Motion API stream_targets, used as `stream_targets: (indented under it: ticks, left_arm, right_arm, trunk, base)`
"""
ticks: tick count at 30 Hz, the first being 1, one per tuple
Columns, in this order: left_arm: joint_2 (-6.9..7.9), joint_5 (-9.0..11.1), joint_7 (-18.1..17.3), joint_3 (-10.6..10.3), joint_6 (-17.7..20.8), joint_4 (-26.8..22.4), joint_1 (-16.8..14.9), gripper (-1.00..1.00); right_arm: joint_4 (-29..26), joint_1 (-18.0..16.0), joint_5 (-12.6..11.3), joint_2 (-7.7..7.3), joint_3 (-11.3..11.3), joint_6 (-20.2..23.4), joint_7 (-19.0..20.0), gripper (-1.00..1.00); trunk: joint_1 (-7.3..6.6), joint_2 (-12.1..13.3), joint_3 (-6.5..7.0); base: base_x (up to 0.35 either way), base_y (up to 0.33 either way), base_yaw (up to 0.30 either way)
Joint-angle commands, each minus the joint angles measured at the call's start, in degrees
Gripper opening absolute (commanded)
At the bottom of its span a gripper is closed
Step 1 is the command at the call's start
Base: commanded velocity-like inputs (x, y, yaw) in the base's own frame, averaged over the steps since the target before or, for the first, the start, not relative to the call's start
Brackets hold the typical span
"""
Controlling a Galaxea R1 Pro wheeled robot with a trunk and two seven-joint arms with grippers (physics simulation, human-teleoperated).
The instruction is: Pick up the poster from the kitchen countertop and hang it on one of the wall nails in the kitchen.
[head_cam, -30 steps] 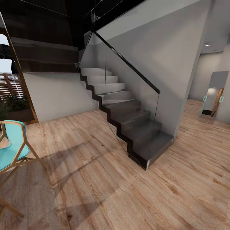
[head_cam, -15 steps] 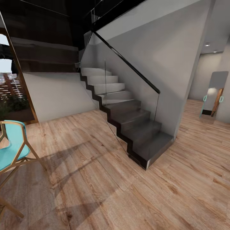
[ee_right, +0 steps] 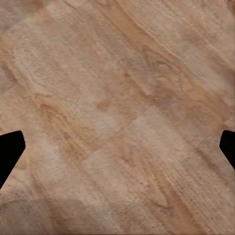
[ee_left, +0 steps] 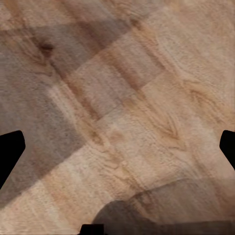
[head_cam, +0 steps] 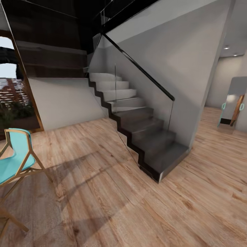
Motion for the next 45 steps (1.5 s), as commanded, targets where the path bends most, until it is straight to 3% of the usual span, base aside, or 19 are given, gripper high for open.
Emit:
stream_targets:
  ticks: [1, 14, 27, 45]
  left_arm:
    - [-0.02, 0.0, 0.0, 0.1, 0.0, 0.1, 0.0, 1.00]
    - [-0.01, 0.0, 0.1, 0.1, 0.0, 0.3, 0.0, 1.00]
    - [-0.01, 0.0, 0.1, 0.1, 0.0, 0.4, 0.0, 1.00]
    - [0.09, 0.0, 0.2, 0.4, -0.1, 0.5, 0.0, 1.00]
  right_arm:
    - [0.0, 0.0, 0.0, 0.02, 0.0, -0.2, 0.0, 1.00]
    - [0.1, 0.0, 0.5, 0.45, 0.2, -0.3, -0.1, 1.00]
    - [0.4, 0.0, 0.6, 0.32, 0.4, -0.2, 0.0, 1.00]
    - [0.4, 0.0, 0.6, 0.55, 0.4, -0.3, -0.1, 1.00]
  trunk:
    - [0.00, 0.0, -0.05]
    - [0.00, 0.0, -0.05]
    - [0.00, 0.0, -0.05]
    - [0.00, 0.0, -0.51]
  base:
    - [0.000, 0.000, 0.257]
    - [0.000, -0.001, 0.278]
    - [-0.070, -0.166, 0.055]
    - [-0.018, -0.014, 0.247]
